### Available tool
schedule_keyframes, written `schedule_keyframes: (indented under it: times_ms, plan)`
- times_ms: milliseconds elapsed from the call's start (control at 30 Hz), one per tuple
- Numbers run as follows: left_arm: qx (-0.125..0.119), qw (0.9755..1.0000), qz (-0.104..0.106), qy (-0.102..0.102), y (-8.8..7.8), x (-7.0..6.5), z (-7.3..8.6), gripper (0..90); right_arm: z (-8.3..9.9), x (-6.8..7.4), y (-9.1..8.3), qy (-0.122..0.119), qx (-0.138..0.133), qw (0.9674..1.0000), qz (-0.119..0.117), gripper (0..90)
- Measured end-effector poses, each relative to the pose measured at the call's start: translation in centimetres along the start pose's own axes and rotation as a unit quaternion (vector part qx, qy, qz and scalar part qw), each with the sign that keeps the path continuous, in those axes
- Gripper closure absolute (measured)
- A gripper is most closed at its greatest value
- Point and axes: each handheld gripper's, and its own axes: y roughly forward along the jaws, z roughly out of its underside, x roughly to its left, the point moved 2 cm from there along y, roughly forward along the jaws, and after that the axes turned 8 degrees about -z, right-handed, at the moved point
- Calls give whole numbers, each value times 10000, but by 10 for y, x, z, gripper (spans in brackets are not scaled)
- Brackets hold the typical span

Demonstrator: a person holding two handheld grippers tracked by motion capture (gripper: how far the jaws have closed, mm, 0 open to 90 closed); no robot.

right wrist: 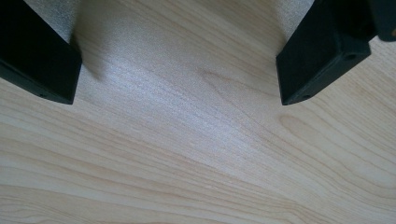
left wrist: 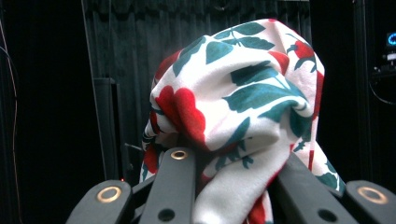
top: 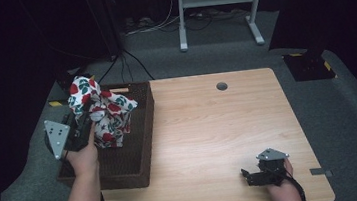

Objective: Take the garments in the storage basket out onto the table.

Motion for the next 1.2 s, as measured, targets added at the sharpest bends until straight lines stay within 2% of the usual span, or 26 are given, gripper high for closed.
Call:
schedule_keyframes:
  times_ms: [700,1200]
  plan:
    - [-487,9988,76,-78,4,-15,-42,803,0,0,0,5,-1,10000,1,0]
    - [-867,9960,161,-163,18,-26,-82,803,0,0,0,1,3,10000,0,0]
